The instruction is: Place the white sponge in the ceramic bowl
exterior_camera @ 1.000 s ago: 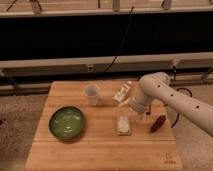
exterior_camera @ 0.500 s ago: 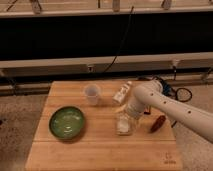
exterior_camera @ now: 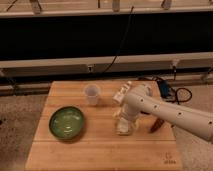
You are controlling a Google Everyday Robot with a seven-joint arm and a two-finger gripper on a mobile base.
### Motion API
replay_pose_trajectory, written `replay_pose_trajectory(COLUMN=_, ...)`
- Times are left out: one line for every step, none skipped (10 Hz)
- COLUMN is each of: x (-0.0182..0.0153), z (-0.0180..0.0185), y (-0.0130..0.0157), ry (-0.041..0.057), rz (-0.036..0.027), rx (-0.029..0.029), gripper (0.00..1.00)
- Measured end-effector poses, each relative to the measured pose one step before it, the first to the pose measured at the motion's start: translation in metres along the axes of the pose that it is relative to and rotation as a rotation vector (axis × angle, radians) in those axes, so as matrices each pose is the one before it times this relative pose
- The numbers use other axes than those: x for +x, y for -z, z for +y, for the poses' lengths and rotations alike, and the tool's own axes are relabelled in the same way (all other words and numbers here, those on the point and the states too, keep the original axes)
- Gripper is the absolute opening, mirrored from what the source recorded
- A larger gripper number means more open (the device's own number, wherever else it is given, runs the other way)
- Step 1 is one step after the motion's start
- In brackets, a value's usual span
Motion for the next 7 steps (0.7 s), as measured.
replay_pose_trajectory(x=-0.00067, z=-0.00109, y=-0.00398, ry=0.00532, rz=0.00399, rx=-0.01072, gripper=0.8)
replay_pose_trajectory(x=-0.00016, z=0.00046, y=-0.00427, ry=0.00268, rz=0.00279, rx=-0.01169, gripper=0.8)
replay_pose_trajectory(x=-0.00008, z=0.00009, y=-0.00422, ry=0.00125, rz=0.00055, rx=-0.00875, gripper=0.8)
replay_pose_trajectory(x=0.00019, z=0.0012, y=-0.00443, ry=0.00106, rz=0.00049, rx=-0.01473, gripper=0.8)
replay_pose_trajectory(x=0.00051, z=0.00137, y=-0.00296, ry=-0.00025, rz=0.0004, rx=-0.01095, gripper=0.8)
replay_pose_trajectory(x=0.00066, z=0.00086, y=-0.00389, ry=0.00025, rz=0.00114, rx=-0.01576, gripper=0.76)
replay_pose_trajectory(x=0.00088, z=0.0007, y=-0.00288, ry=0.0013, rz=0.00292, rx=-0.01265, gripper=0.71)
